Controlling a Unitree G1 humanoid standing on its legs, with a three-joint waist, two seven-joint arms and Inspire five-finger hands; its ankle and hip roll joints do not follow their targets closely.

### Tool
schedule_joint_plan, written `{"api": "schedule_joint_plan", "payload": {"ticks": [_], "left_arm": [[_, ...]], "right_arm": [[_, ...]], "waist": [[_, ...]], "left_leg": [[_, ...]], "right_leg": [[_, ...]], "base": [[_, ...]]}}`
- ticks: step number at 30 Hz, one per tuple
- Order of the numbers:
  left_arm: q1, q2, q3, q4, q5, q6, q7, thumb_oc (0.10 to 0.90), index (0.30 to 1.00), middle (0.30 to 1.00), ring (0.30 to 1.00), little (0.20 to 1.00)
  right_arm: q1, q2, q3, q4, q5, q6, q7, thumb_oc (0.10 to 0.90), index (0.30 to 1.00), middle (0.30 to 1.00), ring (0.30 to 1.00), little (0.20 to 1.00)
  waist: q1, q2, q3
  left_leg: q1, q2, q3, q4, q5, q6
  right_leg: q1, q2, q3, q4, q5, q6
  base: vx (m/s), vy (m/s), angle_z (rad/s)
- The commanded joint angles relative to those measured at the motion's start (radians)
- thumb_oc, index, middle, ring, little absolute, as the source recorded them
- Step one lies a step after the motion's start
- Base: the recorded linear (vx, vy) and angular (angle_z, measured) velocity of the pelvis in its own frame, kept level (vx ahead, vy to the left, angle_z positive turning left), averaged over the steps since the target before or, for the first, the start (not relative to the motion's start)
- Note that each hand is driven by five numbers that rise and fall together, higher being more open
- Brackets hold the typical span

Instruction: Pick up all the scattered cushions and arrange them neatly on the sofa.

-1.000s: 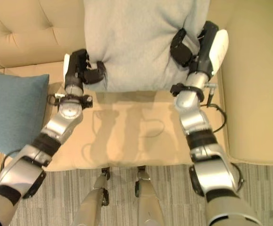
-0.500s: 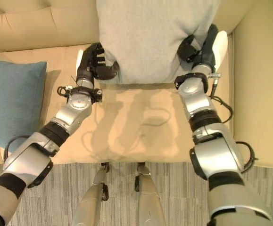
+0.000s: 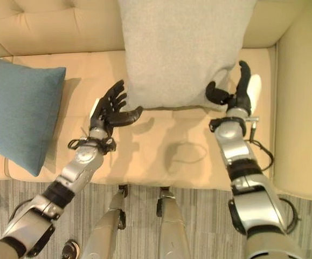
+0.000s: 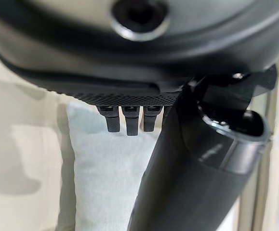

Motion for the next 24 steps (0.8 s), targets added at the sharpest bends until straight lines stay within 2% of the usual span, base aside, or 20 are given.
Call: {"api": "schedule_joint_plan", "payload": {"ticks": [1,3,4,5,7,9,11,12,13,17,20,24], "left_arm": [[-0.038,0.021,0.112,-0.087,0.033,-0.104,-0.046,0.800,0.900,0.900,0.900,0.900],[0.049,0.043,0.165,-0.126,0.042,-0.102,-0.065,0.800,0.900,0.900,0.900,0.900],[0.049,0.043,0.165,-0.126,0.042,-0.102,-0.065,0.800,0.900,0.900,0.900,0.900],[0.133,0.057,0.205,-0.151,0.054,-0.096,-0.083,0.800,0.900,0.900,0.900,0.900],[0.228,0.073,0.242,-0.176,0.068,-0.088,-0.110,0.800,0.900,0.900,0.900,0.900],[0.279,0.080,0.255,-0.184,0.081,-0.080,-0.125,0.800,0.900,0.900,0.900,0.900],[0.415,0.083,0.293,-0.181,0.109,-0.059,-0.177,0.800,0.900,0.900,0.900,0.900],[0.416,0.083,0.293,-0.181,0.109,-0.058,-0.177,0.800,0.900,0.900,0.900,0.900],[0.490,0.091,0.306,-0.149,0.146,-0.043,-0.203,0.800,0.900,0.900,0.900,0.900],[0.620,0.086,0.332,-0.047,0.206,-0.012,-0.244,0.800,0.900,0.900,0.900,0.900],[0.686,0.075,0.343,0.051,0.279,0.008,-0.260,0.800,0.900,0.900,0.900,0.900],[0.734,0.018,0.354,0.213,0.330,0.037,-0.267,0.800,0.900,0.900,0.900,0.900]], "right_arm": [[0.012,-0.134,-0.082,-0.140,-0.064,-0.093,-0.022,0.800,0.900,0.900,0.900,0.900],[0.113,-0.133,-0.143,-0.219,-0.090,-0.102,-0.009,0.800,0.900,0.900,0.900,0.900],[0.113,-0.133,-0.143,-0.219,-0.090,-0.102,-0.009,0.800,0.900,0.900,0.900,0.900],[0.221,-0.113,-0.201,-0.294,-0.108,-0.117,0.008,0.800,0.900,0.900,0.900,0.900],[0.332,-0.084,-0.249,-0.363,-0.117,-0.129,0.041,0.800,0.900,0.900,0.900,0.900],[0.388,-0.065,-0.269,-0.398,-0.117,-0.137,0.063,0.800,0.900,0.900,0.900,0.900],[0.542,0.004,-0.304,-0.467,-0.115,-0.157,0.132,0.800,0.900,0.900,0.900,0.900],[0.543,0.005,-0.304,-0.468,-0.115,-0.157,0.132,0.800,0.900,0.900,0.900,0.900],[0.623,0.060,-0.324,-0.475,-0.088,-0.167,0.169,0.800,0.900,0.900,0.900,0.900],[0.760,0.163,-0.326,-0.468,-0.057,-0.172,0.240,0.800,0.900,0.900,0.900,0.900],[0.818,0.193,-0.299,-0.429,-0.078,-0.169,0.287,0.800,0.900,0.900,0.900,0.900],[0.852,0.216,-0.258,-0.344,-0.108,-0.152,0.328,0.800,0.900,0.900,0.900,0.900]], "waist": [[0.008,-0.021,-0.043],[0.010,-0.022,-0.051],[0.010,-0.022,-0.051],[0.009,-0.026,-0.061],[0.009,-0.033,-0.073],[0.009,-0.035,-0.078],[0.005,-0.048,-0.095],[0.004,-0.048,-0.095],[0.001,-0.057,-0.105],[-0.003,-0.072,-0.136],[-0.003,-0.081,-0.163],[0.007,-0.093,-0.195]], "left_leg": [[0.119,0.017,0.063,-0.011,-0.185,-0.064],[0.134,0.019,0.065,-0.011,-0.188,-0.064],[0.134,0.019,0.065,-0.011,-0.188,-0.064],[0.153,0.023,0.069,-0.011,-0.192,-0.062],[0.174,0.027,0.073,-0.011,-0.196,-0.061],[0.187,0.030,0.074,-0.011,-0.199,-0.061],[0.223,0.035,0.075,-0.011,-0.200,-0.061],[0.222,0.035,0.075,-0.011,-0.199,-0.061],[0.256,0.040,0.076,-0.011,-0.210,-0.058],[0.319,0.046,0.080,-0.011,-0.216,-0.054],[0.363,0.054,0.089,-0.011,-0.222,-0.052],[0.417,0.061,0.096,-0.011,-0.229,-0.046]], "right_leg": [[0.106,0.041,0.010,-0.309,0.094,0.047],[0.132,0.043,0.007,-0.318,0.093,0.045],[0.132,0.043,0.007,-0.318,0.093,0.045],[0.160,0.046,0.006,-0.328,0.092,0.042],[0.192,0.051,0.002,-0.342,0.091,0.040],[0.209,0.052,0.001,-0.347,0.091,0.040],[0.270,0.055,-0.006,-0.372,0.095,0.038],[0.269,0.055,-0.006,-0.372,0.096,0.039],[0.317,0.057,-0.012,-0.391,0.091,0.039],[0.407,0.059,-0.024,-0.433,0.096,0.043],[0.462,0.063,-0.027,-0.454,0.093,0.044],[0.528,0.064,-0.034,-0.466,0.084,0.045]], "base": [[-0.01,-0.010,0.21],[0.01,-0.009,0.13],[0.02,-0.001,0.06],[0.02,-0.010,-0.03],[0.03,-0.011,-0.09],[0.02,0.000,0.05],[0.03,-0.011,0.19],[0.05,-0.012,0.24],[0.05,0.001,0.20],[0.06,0.014,0.15],[0.04,0.031,0.04],[0.05,0.026,0.03]]}}
